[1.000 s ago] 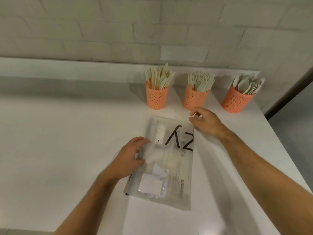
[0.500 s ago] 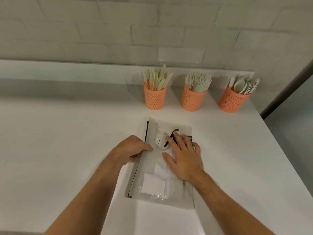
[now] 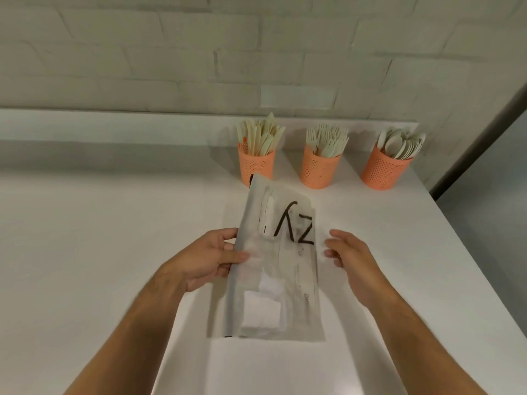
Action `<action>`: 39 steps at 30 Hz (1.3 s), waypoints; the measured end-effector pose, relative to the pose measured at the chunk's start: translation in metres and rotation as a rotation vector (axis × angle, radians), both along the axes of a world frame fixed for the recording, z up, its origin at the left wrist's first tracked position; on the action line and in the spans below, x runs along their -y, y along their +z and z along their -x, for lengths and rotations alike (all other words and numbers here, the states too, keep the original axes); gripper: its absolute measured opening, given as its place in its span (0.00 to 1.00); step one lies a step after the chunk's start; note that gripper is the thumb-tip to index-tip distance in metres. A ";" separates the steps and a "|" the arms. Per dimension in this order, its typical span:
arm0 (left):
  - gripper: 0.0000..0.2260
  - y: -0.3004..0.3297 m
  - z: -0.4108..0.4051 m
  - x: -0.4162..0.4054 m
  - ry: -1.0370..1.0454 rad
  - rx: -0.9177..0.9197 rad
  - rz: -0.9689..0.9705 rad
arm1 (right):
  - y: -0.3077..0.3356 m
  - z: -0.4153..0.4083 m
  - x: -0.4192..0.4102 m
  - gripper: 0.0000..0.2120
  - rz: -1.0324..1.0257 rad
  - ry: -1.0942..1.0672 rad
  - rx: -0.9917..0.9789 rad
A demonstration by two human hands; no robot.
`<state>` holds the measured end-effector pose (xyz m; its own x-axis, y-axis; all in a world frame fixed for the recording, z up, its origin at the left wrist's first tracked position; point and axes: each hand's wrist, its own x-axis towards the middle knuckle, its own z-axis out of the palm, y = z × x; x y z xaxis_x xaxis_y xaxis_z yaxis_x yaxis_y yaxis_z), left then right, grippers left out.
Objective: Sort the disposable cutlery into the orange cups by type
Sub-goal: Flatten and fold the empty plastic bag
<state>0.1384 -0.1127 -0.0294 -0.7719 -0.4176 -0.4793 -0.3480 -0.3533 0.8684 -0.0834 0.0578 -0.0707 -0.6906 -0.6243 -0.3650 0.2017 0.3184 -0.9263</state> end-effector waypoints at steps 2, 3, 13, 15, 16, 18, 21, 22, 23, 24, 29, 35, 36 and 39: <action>0.18 0.007 -0.002 -0.004 0.000 -0.064 0.020 | 0.006 -0.002 -0.008 0.14 0.043 0.090 0.121; 0.17 0.009 -0.003 -0.006 0.007 -0.085 0.027 | 0.009 -0.004 -0.009 0.13 0.058 0.145 0.162; 0.13 0.022 -0.006 -0.009 0.027 -0.098 0.047 | 0.038 0.022 -0.012 0.16 0.107 0.474 0.399; 0.12 0.022 -0.006 -0.010 0.019 -0.084 0.039 | 0.044 0.030 -0.013 0.15 0.084 0.501 0.371; 0.12 0.022 -0.006 -0.011 0.007 -0.072 0.032 | 0.047 0.034 -0.014 0.15 0.076 0.506 0.360; 0.12 0.023 -0.006 -0.013 -0.019 -0.046 0.011 | 0.053 0.039 -0.015 0.15 0.059 0.507 0.350; 0.12 0.025 -0.002 -0.017 -0.025 -0.062 -0.045 | 0.061 0.043 -0.017 0.16 0.061 0.482 0.391; 0.13 0.025 0.000 -0.018 -0.012 -0.085 -0.069 | 0.063 0.045 -0.017 0.16 0.073 0.460 0.416; 0.14 0.026 0.002 -0.020 0.008 -0.112 -0.101 | 0.065 0.047 -0.018 0.15 0.086 0.431 0.441; 0.15 0.025 0.005 -0.021 0.029 -0.143 -0.134 | 0.066 0.049 -0.019 0.15 0.096 0.407 0.463; 0.13 0.026 0.019 -0.031 0.123 -0.216 -0.221 | 0.072 0.053 -0.026 0.11 0.134 0.369 0.476; 0.26 0.031 0.031 -0.039 0.175 -0.200 -0.174 | 0.079 0.058 -0.034 0.27 0.104 0.415 0.303; 0.25 0.029 0.032 -0.038 0.173 -0.203 -0.170 | 0.079 0.060 -0.034 0.29 0.102 0.425 0.294; 0.26 0.027 0.034 -0.036 0.182 -0.192 -0.159 | 0.082 0.061 -0.037 0.30 0.093 0.442 0.271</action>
<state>0.1047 -0.0762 -0.0024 -0.7742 -0.4886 -0.4023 -0.1015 -0.5315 0.8410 -0.1445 0.0946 0.0109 -0.2424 -0.8731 -0.4231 0.3025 0.3464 -0.8880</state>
